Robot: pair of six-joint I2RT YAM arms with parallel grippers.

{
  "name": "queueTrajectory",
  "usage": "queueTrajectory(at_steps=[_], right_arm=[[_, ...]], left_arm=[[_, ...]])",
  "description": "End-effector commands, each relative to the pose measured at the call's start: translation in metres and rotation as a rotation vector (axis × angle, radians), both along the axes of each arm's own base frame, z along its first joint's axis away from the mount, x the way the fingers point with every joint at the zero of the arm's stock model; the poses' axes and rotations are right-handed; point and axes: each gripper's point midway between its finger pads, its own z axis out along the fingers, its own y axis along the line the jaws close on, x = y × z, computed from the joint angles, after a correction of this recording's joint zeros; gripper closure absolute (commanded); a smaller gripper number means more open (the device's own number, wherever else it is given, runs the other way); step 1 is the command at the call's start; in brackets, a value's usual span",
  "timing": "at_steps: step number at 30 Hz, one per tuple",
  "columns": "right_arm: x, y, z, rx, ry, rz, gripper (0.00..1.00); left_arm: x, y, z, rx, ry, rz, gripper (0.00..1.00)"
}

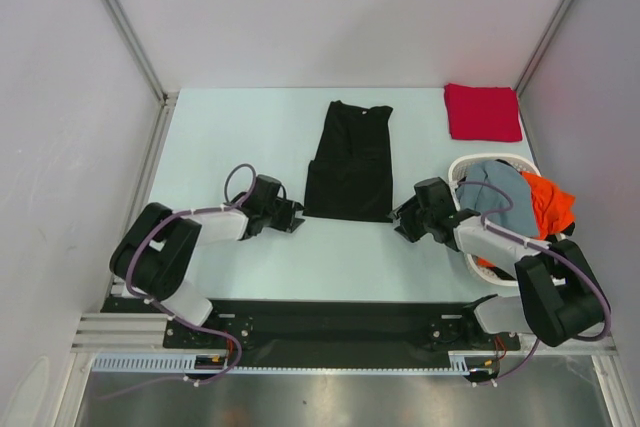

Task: Fold and stack the t-shirts
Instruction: Fold the tshirt

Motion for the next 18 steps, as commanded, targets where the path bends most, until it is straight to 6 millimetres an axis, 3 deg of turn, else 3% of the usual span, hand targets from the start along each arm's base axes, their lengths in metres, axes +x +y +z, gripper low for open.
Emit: queueTrajectory(at_steps=[1, 11, 17, 18], right_arm=[[0.015, 0.003, 0.007, 0.001, -0.025, -0.044, 0.49], [0.015, 0.011, -0.006, 0.020, 0.001, -0.017, 0.49], [0.012, 0.009, -0.013, 0.030, 0.013, -0.030, 0.50], [0.011, 0.007, -0.013, 0.020, 0.013, -0.038, 0.50]], left_arm=[[-0.024, 0.019, -0.039, 0.114, 0.155, 0.043, 0.59], [-0.019, 0.021, -0.045, 0.148, 0.171, 0.044, 0.67], [-0.017, 0.018, -0.045, 0.144, 0.149, 0.018, 0.83], [-0.016, 0.016, -0.044, 0.141, 0.141, 0.012, 0.90]])
